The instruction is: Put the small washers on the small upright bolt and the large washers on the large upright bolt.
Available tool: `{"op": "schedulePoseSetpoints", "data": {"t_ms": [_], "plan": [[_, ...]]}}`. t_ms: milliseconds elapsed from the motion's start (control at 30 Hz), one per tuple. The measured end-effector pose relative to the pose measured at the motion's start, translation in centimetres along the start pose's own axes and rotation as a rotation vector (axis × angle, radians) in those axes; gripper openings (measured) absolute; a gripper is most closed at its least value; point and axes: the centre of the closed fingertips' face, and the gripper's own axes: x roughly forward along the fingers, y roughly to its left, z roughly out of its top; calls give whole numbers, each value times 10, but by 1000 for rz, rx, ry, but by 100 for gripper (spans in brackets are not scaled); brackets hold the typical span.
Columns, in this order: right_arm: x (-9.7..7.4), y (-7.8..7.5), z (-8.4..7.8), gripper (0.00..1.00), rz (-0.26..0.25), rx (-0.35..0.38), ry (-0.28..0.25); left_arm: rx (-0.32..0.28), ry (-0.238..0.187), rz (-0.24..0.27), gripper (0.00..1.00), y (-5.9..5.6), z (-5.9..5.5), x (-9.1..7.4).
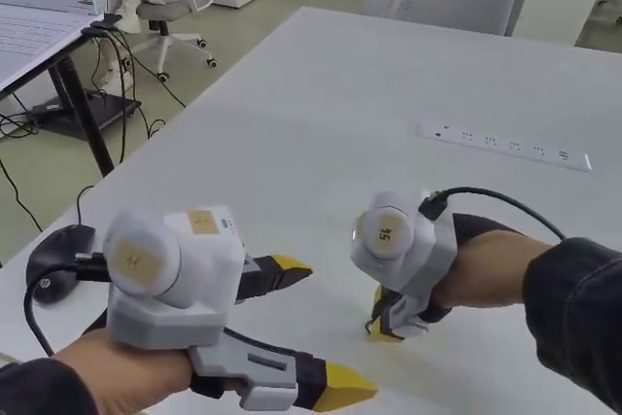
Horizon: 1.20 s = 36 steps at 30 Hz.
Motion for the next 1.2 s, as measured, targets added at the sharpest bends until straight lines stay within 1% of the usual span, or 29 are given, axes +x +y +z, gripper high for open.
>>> {"op": "schedulePoseSetpoints", "data": {"t_ms": [267, 800, 1033, 1200], "plan": [[-7, -2, -16, 14, -15, 31, 8, 2, 4, -8, 78, -1, 0, 2], [-22, -2, -55, 14, -46, 107, 28, 11, 9, -19, 78, -3, 1, 4], [-26, 1, -73, 14, -56, 141, 39, 17, 15, -31, 78, -5, 2, 7], [-30, 3, -81, 14, -66, 162, 38, 21, 23, -43, 78, -7, 2, 9]]}}
